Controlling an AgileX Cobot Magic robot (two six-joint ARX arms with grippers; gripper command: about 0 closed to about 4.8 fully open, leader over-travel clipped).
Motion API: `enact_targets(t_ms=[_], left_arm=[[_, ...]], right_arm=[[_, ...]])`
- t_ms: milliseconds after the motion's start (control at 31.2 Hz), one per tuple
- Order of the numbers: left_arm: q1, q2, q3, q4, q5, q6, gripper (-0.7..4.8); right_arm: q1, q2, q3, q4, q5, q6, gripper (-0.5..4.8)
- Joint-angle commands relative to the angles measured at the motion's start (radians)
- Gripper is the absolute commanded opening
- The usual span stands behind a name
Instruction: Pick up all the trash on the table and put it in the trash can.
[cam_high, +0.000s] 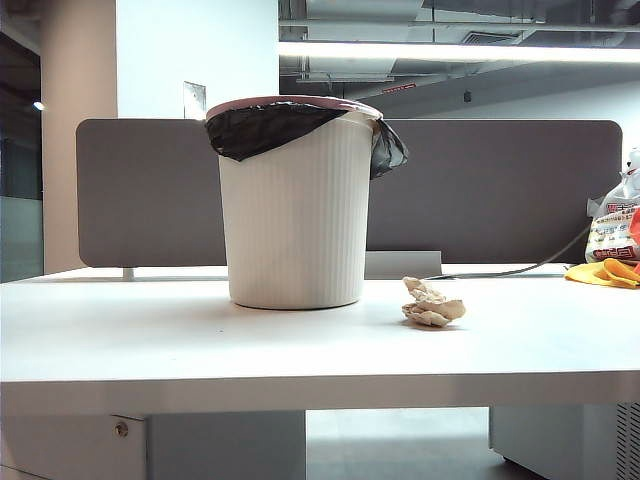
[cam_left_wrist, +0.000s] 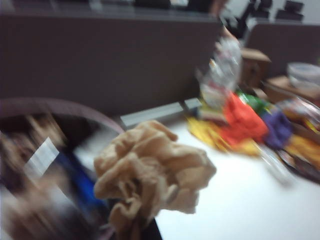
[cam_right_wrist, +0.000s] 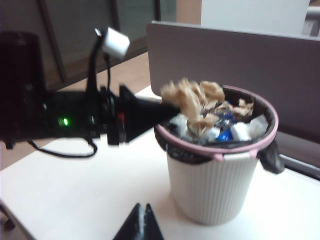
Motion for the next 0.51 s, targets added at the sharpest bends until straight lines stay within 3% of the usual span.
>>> enact_targets(t_ms=[32,416,448,480,512], left_arm=[[0.034,0.067,0.113,-0.049,-0.041,0.074,-0.06],[0.168,0.338,0.342,-0.176,-0.040,0.073,-0.01],[0.169,0.341,0.342,-0.187,-0.040,0.072,0.33],[0.169,0.342,0.342,-0.198,-0.041,0.072,1.15],[0.170,0.341,0.342,-0.203,-0.041,0.072,2.79]], right_arm=[[0.000,0.043,0.079,0.012,0.000,0.002,-0.05],[0.001,0.077,0.130,0.015,-0.003,0.003,-0.05],[0.001,0.077,0.130,0.009,-0.003,0.003,-0.05],[0.001,0.077,0.130,0.004,-0.003,0.003,-0.05],[0.001,0.077,0.130,-0.002,-0.003,0.003,-0.05]])
